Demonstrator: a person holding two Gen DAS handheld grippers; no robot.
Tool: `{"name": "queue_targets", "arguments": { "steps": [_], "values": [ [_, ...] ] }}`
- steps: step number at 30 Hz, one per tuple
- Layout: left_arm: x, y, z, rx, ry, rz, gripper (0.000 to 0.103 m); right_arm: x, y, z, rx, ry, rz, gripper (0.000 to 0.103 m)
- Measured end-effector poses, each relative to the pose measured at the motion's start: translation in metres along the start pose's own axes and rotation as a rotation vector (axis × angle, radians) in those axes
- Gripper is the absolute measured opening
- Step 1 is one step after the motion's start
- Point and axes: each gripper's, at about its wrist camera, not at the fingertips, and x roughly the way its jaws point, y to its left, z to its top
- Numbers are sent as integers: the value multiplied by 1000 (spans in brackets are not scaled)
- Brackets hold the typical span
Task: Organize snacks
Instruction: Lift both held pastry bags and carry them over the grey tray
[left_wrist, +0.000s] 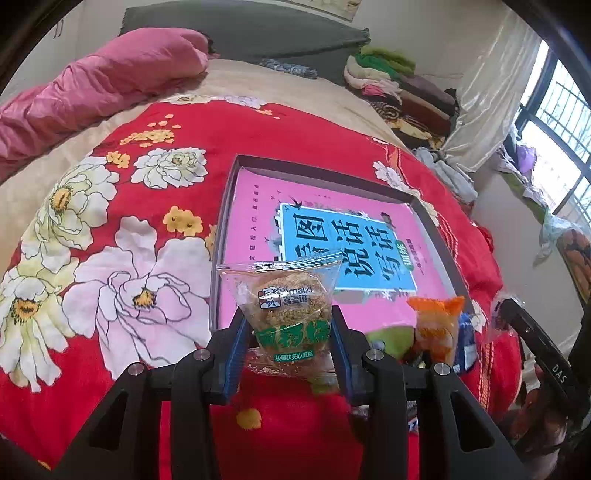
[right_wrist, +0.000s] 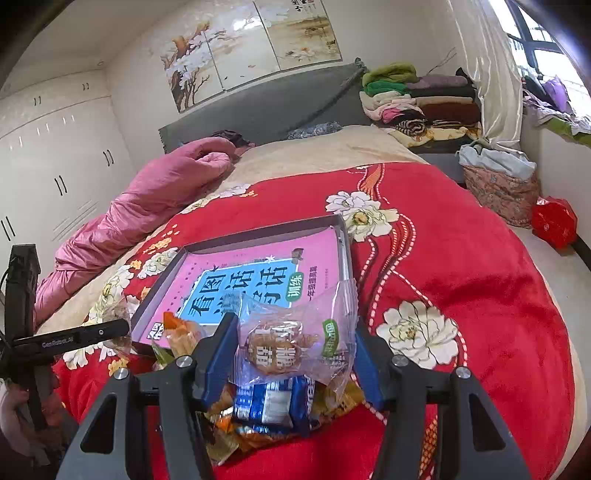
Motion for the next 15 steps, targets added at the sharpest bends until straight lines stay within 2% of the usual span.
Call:
{"name": "queue_targets", "arguments": {
  "steps": [15],
  "values": [
    [24,-1,14,0,3,29,42,33,-5,15,-14,-1,-2,59]
  ]
}}
